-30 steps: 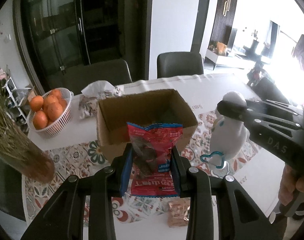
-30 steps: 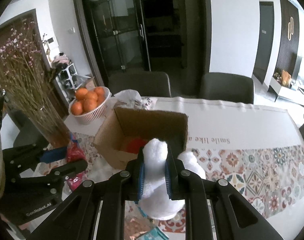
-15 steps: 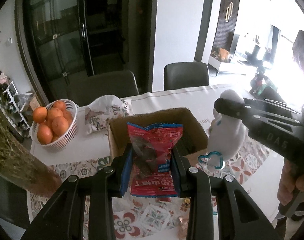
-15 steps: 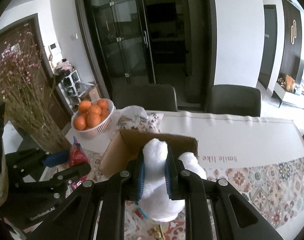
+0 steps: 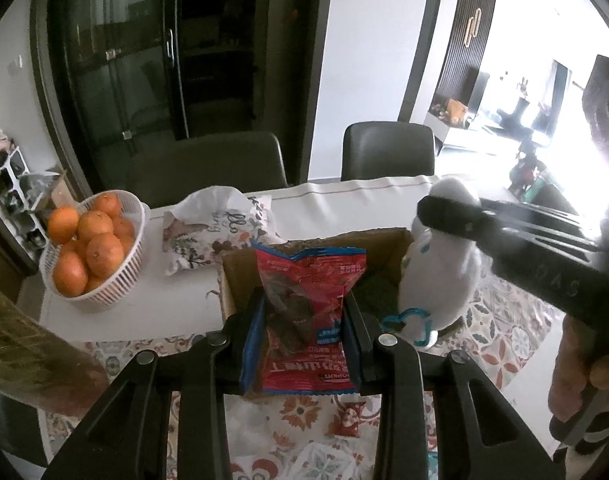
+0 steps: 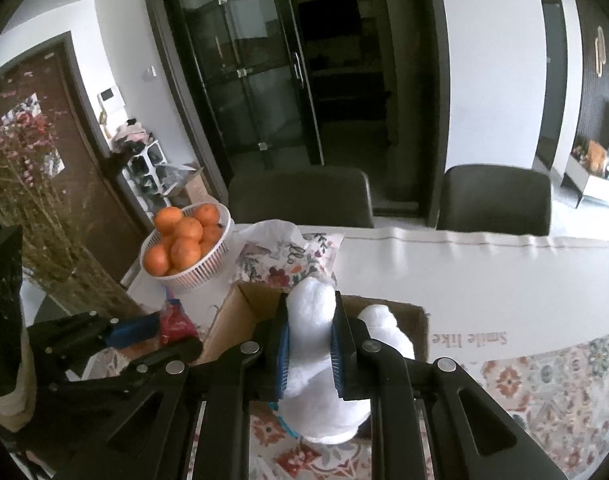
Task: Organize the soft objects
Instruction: 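Open both tools to release the packet and bunny into the box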
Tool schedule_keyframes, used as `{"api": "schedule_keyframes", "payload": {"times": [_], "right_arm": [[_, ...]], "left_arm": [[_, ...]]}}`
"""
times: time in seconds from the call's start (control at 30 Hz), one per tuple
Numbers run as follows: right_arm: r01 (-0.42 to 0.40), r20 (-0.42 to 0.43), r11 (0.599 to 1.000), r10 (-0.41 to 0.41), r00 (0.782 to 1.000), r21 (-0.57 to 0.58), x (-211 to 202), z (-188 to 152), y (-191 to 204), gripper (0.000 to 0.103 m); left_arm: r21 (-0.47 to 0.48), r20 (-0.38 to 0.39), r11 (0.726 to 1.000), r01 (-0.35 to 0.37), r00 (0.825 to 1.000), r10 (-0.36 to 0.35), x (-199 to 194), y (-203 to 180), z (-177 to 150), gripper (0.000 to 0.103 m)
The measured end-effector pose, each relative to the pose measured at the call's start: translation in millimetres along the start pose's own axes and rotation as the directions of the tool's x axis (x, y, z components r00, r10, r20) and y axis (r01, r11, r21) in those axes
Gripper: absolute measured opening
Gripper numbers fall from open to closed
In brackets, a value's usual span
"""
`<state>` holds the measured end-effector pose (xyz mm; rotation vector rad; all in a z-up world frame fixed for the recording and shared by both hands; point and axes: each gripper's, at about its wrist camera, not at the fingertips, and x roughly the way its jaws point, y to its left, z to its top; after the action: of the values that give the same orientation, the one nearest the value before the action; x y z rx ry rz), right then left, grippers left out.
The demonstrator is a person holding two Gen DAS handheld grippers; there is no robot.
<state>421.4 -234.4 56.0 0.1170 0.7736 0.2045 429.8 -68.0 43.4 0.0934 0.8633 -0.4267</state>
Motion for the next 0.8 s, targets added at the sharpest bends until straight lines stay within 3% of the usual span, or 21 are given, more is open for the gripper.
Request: {"api": "schedule_keyframes", "payload": {"times": [0.43, 0.53, 0.6, 0.63, 0.8], "right_arm": [[-0.018, -0.151, 0.999, 0.023, 0.988, 0.033, 75.1, -16.1, -22.3, 0.020], [-0.028, -0.195, 0.999, 0.035, 0.980, 0.036, 90.7, -20.1, -25.1, 0.028], [-0.076, -0.217, 0.995, 0.087, 0.972, 0.057, 98.7, -21.3, -26.7, 0.052], [-0.080, -0.217, 0.995, 0.093, 0.972, 0.066, 100.0, -21.5, -27.4, 0.057], [0.017, -0.153, 0.999, -0.012, 0.988, 0.034, 88.7, -19.3, -26.1, 0.059]], "left_arm": [[0.032, -0.089, 0.999, 0.016, 0.996, -0.013, 64.2, -0.7, -9.0, 0.035], [0.069, -0.112, 0.998, -0.010, 0.994, 0.017, 74.0, -4.7, -12.2, 0.040], [0.077, -0.113, 0.997, -0.024, 0.993, 0.032, 76.4, -4.8, -13.1, 0.058], [0.077, -0.104, 0.997, -0.032, 0.994, 0.040, 75.3, -3.6, -13.8, 0.061], [0.041, -0.071, 0.995, -0.087, 0.993, 0.089, 63.9, 3.6, -12.7, 0.062]]}}
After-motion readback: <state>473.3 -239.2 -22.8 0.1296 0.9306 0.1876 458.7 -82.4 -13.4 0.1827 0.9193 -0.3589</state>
